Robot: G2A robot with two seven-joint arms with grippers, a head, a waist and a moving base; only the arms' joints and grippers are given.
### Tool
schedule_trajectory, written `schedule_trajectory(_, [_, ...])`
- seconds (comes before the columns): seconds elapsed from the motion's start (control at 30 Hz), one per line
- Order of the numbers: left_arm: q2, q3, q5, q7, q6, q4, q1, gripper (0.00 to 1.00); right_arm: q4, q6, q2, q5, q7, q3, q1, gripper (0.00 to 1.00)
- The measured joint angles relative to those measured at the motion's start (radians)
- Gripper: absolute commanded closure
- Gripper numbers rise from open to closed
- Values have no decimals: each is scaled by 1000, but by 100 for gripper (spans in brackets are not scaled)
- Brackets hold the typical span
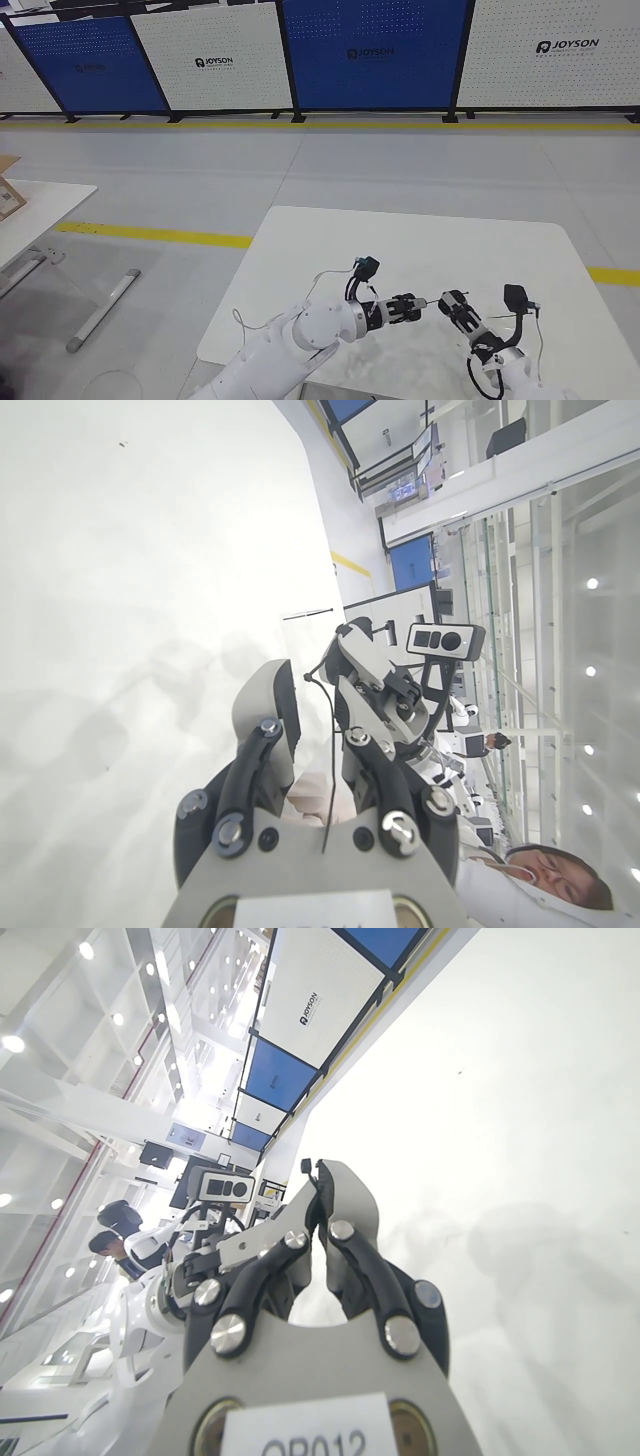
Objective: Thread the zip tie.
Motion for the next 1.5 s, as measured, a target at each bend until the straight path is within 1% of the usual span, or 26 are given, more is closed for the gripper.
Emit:
schedule_trajectory(0.17, [1, -2, 4, -4, 2, -6, 4, 86, -1, 7, -2, -19, -13, -6, -1, 100])
schedule_trajectory(0.3, [1, 0, 3, -6, 2, -5, 1, 82, -3, 8, -3, -31, -15, -11, 0, 100])
schedule_trajectory(0.43, [0, 1, -1, -7, 1, 0, -2, 82, -4, 9, -4, -39, -14, -12, -2, 100])
schedule_trajectory(0.73, [-3, 2, -14, -5, 0, 18, -10, 94, -3, -2, -6, -45, -8, -10, -4, 100])
schedule_trajectory(0.9, [-5, 4, -18, -4, -1, 22, -12, 100, -2, -6, -6, -44, -4, -8, -4, 100])
schedule_trajectory(1.2, [-6, 10, -11, -6, -4, 19, -15, 100, -1, -15, -7, -35, 9, 0, -8, 100])
schedule_trajectory(1.5, [-6, 12, -12, -17, -21, 17, -15, 100, 9, -23, -7, -2, 47, 15, -2, 100])
